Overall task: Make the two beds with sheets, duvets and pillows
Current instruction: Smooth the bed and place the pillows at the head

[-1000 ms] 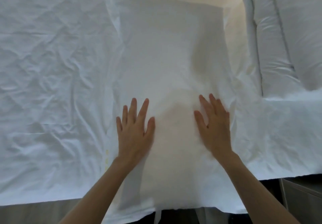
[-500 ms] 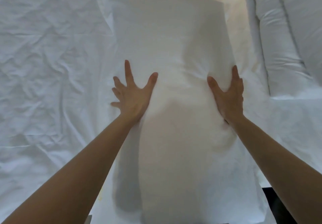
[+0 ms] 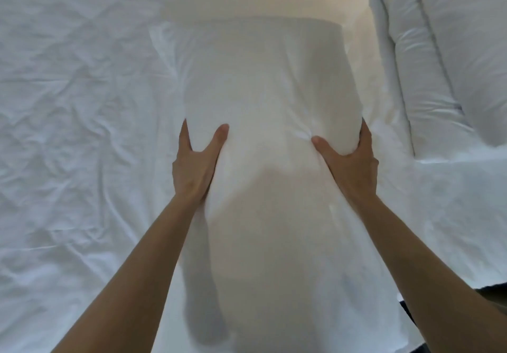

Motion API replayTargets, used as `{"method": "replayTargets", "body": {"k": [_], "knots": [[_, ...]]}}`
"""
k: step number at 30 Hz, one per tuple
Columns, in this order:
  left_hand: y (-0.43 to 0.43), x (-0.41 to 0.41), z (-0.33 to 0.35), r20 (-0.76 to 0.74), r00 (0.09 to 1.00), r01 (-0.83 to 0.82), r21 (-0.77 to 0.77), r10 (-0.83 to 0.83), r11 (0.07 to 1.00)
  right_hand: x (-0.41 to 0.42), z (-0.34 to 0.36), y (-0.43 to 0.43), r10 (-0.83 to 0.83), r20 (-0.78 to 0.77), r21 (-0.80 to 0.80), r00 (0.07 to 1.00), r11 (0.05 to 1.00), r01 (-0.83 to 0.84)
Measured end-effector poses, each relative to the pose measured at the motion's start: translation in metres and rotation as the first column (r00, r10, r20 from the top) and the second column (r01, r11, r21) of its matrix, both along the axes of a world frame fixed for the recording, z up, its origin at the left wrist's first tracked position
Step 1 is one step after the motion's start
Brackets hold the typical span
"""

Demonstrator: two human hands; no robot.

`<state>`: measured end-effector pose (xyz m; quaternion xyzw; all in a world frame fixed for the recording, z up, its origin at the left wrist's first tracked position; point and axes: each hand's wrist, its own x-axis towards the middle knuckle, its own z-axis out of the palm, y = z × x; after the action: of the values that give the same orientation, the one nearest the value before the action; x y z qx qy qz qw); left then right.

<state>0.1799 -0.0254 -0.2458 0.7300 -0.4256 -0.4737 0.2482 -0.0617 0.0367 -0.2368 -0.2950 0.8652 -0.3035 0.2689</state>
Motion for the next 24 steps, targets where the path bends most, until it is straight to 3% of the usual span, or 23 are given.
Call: {"method": "replayTargets", "body": {"k": [6,11,24], "knots": [[0.030,0.009,0.048,-0.070,0.991,-0.121,-0.069,0.117,0.990,0.009,0.059,0.027,-0.009,-0.022,-0.058,1.000,0.998,0.008],[0.061,0.020,0.087,-0.092,0.989,-0.127,-0.112,0.117,0.985,0.014,0.109,0.062,0.018,-0.025,-0.107,1.000,0.994,-0.021],[0.070,-0.029,0.207,-0.240,0.969,-0.021,-0.315,-0.059,0.949,-0.030,0.259,0.106,-0.008,-0.102,-0.318,0.995,0.948,-0.025]]}}
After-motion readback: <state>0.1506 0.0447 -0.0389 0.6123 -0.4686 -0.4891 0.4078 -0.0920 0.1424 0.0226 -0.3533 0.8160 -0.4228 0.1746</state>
